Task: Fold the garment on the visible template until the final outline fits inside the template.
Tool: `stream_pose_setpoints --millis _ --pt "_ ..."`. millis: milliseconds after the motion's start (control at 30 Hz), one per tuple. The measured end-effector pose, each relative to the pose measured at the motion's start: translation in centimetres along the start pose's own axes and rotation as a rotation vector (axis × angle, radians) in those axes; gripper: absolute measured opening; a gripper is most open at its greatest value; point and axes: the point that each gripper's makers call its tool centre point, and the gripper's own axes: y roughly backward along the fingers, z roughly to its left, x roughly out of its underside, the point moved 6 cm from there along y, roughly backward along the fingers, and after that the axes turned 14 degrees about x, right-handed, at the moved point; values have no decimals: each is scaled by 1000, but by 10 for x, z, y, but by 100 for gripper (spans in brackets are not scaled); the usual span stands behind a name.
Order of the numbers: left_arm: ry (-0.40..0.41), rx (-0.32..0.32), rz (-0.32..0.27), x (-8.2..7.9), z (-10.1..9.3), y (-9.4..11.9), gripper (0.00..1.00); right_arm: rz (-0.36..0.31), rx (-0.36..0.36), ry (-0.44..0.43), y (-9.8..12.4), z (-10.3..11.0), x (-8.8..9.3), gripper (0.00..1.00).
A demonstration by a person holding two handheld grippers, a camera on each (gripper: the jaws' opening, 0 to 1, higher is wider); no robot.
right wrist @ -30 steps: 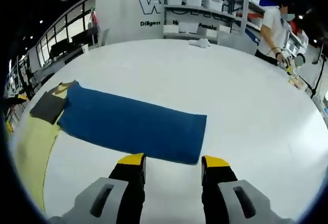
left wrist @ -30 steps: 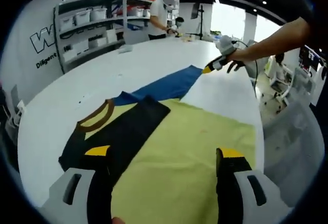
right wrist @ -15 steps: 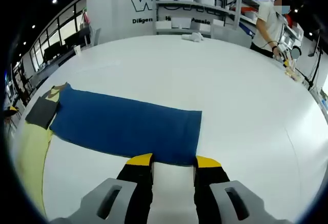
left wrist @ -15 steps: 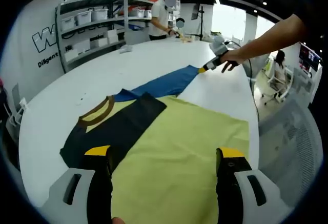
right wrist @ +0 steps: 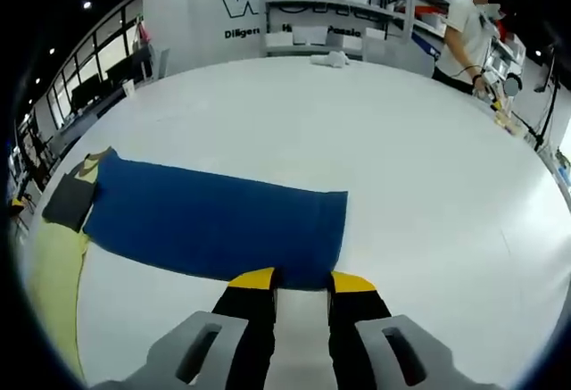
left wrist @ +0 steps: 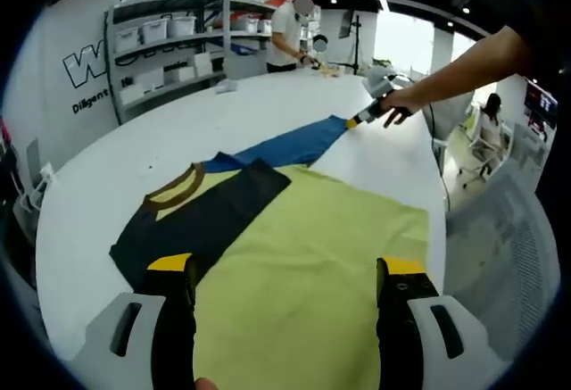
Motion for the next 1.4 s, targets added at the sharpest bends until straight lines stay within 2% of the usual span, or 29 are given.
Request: stream_pose_setpoints --millis 300,367,867,1400 --pt "20 -19 0 10 -3 12 79 2 -13 25 0 5 -2 6" --pt "23 -27 -1 12 -2 14 79 -3 -22 38 2 7 -3 0" --pt "28 -44 -8 21 -10 22 79 -122 -74 32 25 14 -35 0" --pt "34 -71 -26 28 -18 39 80 -214 -144 46 48 31 -66 0"
